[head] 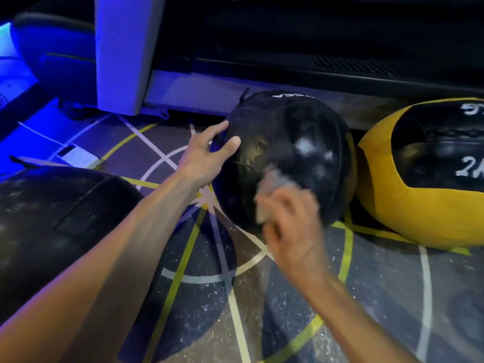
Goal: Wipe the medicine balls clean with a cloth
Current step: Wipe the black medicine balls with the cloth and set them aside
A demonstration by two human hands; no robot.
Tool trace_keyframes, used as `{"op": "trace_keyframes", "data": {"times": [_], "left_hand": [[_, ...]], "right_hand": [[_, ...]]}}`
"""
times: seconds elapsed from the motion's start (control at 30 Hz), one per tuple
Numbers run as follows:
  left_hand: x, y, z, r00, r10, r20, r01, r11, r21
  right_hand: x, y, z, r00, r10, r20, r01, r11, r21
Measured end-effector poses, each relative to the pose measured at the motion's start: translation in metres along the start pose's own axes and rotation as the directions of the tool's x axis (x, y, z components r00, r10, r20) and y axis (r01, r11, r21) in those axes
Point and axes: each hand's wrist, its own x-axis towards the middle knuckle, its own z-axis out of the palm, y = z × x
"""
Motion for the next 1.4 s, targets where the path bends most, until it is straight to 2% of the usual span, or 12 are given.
{"op": "trace_keyframes", "data": {"times": [0.07, 0.13, 0.27, 0.37, 0.57, 0.63, 0.73, 0.8, 0.9, 1.0, 1.3, 1.4], "left_hand": [[-0.001, -0.004, -0.003, 1.000, -0.003, 0.002, 0.003, 1.000, 0.020], [-0.004, -0.007, -0.005, 1.000, 0.002, 0.019, -0.002, 0.999, 0.043], [-0.001, -0.007, -0.004, 0.997, 0.056, 0.045, -0.058, 0.998, 0.035], [-0.001, -0.004, -0.003, 0.999, 0.016, 0.051, -0.016, 1.000, 0.000], [-0.002, -0.009, -0.006, 0.990, -0.065, 0.123, 0.074, 0.995, -0.073], [-0.004, -0.013, -0.010, 0.988, -0.071, 0.134, 0.076, 0.997, -0.030], [-0.003, -0.010, -0.010, 0.984, -0.070, 0.166, 0.067, 0.997, 0.022], [0.000, -0.007, -0.009, 0.983, -0.082, 0.162, 0.075, 0.996, 0.050], [0.000, -0.002, -0.010, 0.984, -0.085, 0.155, 0.082, 0.996, 0.029], [-0.001, 0.001, -0.009, 0.986, -0.083, 0.146, 0.083, 0.997, 0.012], [-0.001, -0.014, -0.011, 0.989, 0.008, 0.147, -0.025, 0.993, 0.117], [0.003, -0.020, -0.010, 0.990, 0.119, 0.078, -0.128, 0.984, 0.121]], "right_hand": [[-0.030, 0.003, 0.017, 0.948, -0.203, 0.247, 0.221, 0.974, -0.046], [-0.044, 0.008, 0.014, 0.890, -0.220, 0.399, 0.261, 0.964, -0.052], [0.015, -0.011, -0.030, 0.992, -0.118, 0.049, 0.121, 0.992, -0.044], [0.076, -0.018, -0.044, 0.988, -0.064, -0.140, 0.058, 0.997, -0.043], [0.021, 0.011, 0.021, 0.916, -0.266, 0.299, 0.320, 0.936, -0.148], [-0.017, 0.020, 0.030, 0.799, -0.349, 0.490, 0.454, 0.884, -0.110], [-0.051, 0.027, 0.021, 0.559, -0.233, 0.796, 0.563, 0.811, -0.158], [-0.049, 0.026, 0.010, 0.623, -0.227, 0.748, 0.536, 0.821, -0.197], [-0.008, -0.005, 0.000, 0.839, -0.364, 0.404, 0.447, 0.884, -0.133], [0.047, -0.018, 0.004, 0.932, -0.334, 0.140, 0.352, 0.927, -0.130], [-0.063, 0.011, -0.003, 0.857, -0.201, 0.475, 0.252, 0.967, -0.045], [-0.060, 0.015, -0.040, 0.955, 0.056, 0.291, -0.061, 0.998, 0.008]]}}
